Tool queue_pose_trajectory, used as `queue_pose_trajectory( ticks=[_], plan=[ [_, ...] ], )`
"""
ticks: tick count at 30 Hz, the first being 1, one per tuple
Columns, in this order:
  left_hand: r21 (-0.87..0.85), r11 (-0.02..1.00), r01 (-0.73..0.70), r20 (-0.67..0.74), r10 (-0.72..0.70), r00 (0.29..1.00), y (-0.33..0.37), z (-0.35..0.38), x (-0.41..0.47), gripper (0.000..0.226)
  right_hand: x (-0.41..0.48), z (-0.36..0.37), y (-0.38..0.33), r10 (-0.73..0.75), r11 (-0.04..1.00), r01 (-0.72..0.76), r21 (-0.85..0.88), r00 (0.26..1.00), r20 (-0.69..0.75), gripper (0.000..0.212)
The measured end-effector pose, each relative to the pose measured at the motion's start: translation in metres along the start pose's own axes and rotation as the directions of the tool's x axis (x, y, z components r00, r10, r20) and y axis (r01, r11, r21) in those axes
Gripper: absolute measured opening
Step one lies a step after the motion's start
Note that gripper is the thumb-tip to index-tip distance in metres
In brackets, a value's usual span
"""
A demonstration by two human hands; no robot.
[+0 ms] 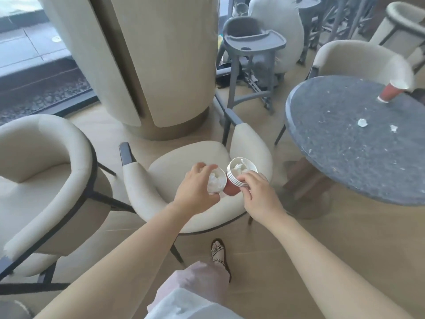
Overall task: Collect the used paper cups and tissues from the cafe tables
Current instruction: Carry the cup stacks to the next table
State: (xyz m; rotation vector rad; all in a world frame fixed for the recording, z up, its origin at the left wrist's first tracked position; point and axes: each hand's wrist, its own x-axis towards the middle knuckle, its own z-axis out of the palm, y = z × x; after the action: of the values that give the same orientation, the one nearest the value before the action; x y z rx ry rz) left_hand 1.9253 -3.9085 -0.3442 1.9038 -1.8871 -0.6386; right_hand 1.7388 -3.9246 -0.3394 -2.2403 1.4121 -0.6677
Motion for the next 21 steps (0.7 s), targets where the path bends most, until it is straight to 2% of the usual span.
queue_pose_trajectory(
  ticks=[8,11,21],
  plan=[
    [-0.04,0.994,-0.098,0.041,0.099,0.994,0.068,0.032,0.138,0.071,0.08,-0.064,0.091,0.08,0.995,-0.083,-0.052,0.994,-0.07,0.019],
    [-0.05,0.982,-0.182,0.081,0.185,0.979,0.105,0.05,0.183,0.072,0.091,-0.093,0.127,0.14,0.988,-0.148,-0.051,0.981,-0.132,0.019],
    [-0.119,0.885,-0.45,0.281,0.464,0.84,0.24,0.145,0.246,0.071,0.035,-0.173,0.235,0.45,0.881,-0.472,0.005,0.837,-0.31,0.017]
  ],
)
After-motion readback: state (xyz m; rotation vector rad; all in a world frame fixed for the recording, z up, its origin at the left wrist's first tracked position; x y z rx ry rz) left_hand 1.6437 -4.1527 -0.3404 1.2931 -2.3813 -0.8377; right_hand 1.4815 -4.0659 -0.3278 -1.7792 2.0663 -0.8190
